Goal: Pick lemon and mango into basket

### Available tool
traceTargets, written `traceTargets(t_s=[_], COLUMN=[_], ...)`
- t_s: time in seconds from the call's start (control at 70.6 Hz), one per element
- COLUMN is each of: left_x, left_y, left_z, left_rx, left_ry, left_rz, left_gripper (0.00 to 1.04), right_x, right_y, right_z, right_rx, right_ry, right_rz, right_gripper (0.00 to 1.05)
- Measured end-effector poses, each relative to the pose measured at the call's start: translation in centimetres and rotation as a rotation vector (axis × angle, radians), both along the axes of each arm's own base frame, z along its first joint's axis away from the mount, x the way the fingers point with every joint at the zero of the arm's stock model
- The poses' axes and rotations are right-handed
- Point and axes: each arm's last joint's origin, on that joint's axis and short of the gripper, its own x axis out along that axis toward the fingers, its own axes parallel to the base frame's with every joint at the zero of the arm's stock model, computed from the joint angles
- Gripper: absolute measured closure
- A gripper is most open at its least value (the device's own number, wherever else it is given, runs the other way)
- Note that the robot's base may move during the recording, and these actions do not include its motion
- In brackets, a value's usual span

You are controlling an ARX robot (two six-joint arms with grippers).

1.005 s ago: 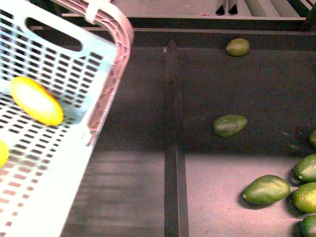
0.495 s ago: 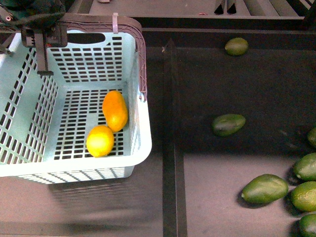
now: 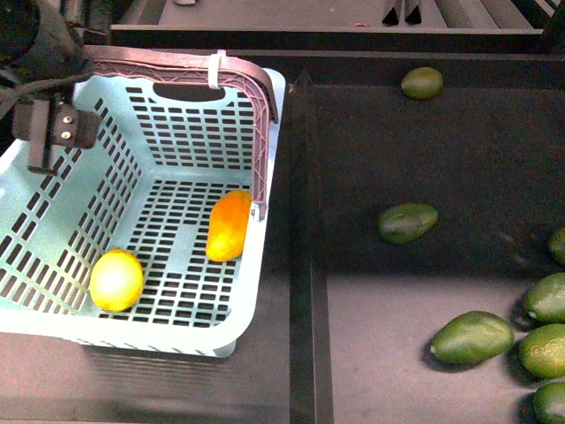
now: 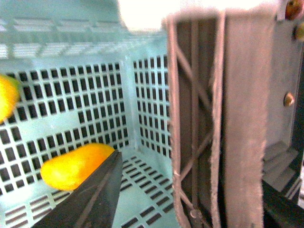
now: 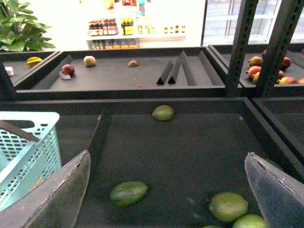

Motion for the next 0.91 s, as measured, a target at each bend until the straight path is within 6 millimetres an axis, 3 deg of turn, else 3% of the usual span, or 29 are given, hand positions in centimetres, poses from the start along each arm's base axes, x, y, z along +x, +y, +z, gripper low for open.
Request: traceTargets(t_s=[0.156,0.226,0.297,0.354,0.396,0.453,0.58,0.906], left_x=[-3.9,-5.6,-6.9,-9.1,-11.0,-12.9,-15.6,-20.2], left_y=[1.5,1.4,1.5,2.3,3.5,4.6,5.7,7.9], left_z=[3.4,4.3,3.7,3.2,4.0,4.3,3.1,1.4], left_rx=[0.105,0.114,0.195,0.514,0.853,1.121,1.236,1.262], left_ry=[0.007,-0.019,-0.308,-0.508,-0.606,-0.595,-0.544,-0.526], left_rz=[0.104,0.135,-0.225,-0.433,-0.511,-0.572,-0.633,-0.646], left_gripper=[0.06,0.07,0.24,0.38,0.52,0.7,1.0,1.01], right_x=[0.0,0.0,0.0,0.0,0.0,0.0,0.0,0.0], right_y=[0.0,0.0,0.0,0.0,0.0,0.0,0.0,0.0], right_z=[0.0,0.0,0.0,0.0,0.0,0.0,0.0,0.0], right_rx=[0.0,0.0,0.0,0.0,0.0,0.0,0.0,0.0], right_ry=[0.0,0.0,0.0,0.0,0.0,0.0,0.0,0.0], right_rz=[0.0,0.0,0.0,0.0,0.0,0.0,0.0,0.0], right_gripper=[0.09,0.09,0.09,0.09,0.09,0.09,0.09,0.09])
